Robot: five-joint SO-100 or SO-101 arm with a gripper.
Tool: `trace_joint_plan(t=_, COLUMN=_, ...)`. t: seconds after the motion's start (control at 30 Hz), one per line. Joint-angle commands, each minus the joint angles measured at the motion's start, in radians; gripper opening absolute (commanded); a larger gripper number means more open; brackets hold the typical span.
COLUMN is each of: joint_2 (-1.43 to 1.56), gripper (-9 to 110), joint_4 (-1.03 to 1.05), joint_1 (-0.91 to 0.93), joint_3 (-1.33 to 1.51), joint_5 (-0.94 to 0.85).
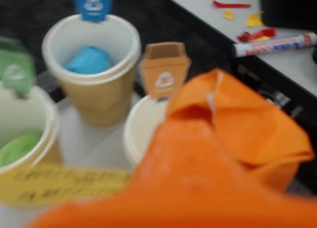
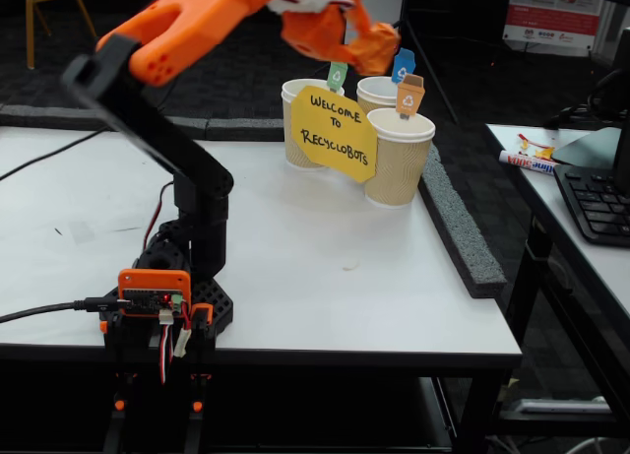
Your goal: Sort rubbish by color.
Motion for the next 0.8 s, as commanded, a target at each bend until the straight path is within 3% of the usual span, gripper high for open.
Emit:
trace_joint_plan(t=0.0, joint_2=-0.092, gripper=0, joint_4=-0.071, joint_1=0.044, joint_3=-0.193, joint_5=-0.020)
trace_joint_plan(t=0.63, joint_2=-0.468, gripper=0, joint_4=-0.155, joint_1=0.044, joint_3=-0.428, joint_5=-0.020)
trace_joint_plan(t=0.77, joint_2=-0.477, gripper=8, joint_4=-0.155, joint_1=0.041, joint_3=-0.426, joint_5=-0.020)
